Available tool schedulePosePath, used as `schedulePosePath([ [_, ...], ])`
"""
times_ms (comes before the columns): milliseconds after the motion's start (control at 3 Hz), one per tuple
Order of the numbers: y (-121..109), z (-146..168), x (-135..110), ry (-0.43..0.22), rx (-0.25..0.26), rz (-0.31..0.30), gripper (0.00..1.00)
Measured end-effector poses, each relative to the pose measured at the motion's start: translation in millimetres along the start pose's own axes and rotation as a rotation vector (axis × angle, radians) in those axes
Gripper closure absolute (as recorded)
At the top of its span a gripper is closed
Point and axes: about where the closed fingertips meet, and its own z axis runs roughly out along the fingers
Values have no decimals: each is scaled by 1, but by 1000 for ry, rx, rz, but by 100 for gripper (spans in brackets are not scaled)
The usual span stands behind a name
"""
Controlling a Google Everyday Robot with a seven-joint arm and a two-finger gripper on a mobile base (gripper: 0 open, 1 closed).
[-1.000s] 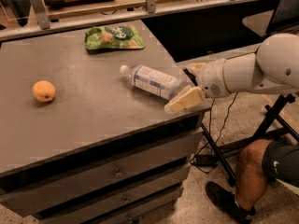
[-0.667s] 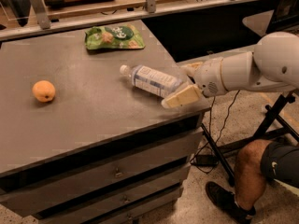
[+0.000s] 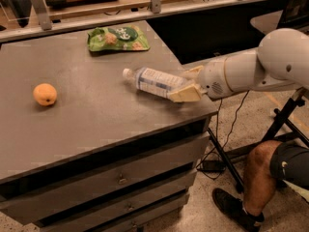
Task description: Move blue plastic bottle near orange
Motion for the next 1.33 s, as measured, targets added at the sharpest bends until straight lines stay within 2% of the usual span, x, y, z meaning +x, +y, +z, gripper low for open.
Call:
schedulePosePath([
  [333, 13, 10, -20, -27, -44, -35, 87],
  [667, 30, 29, -51, -65, -93, -68, 100],
  [1000, 34, 50, -64, -45, -120, -61, 100],
  [1333, 31, 77, -62, -3, -132, -1, 100],
])
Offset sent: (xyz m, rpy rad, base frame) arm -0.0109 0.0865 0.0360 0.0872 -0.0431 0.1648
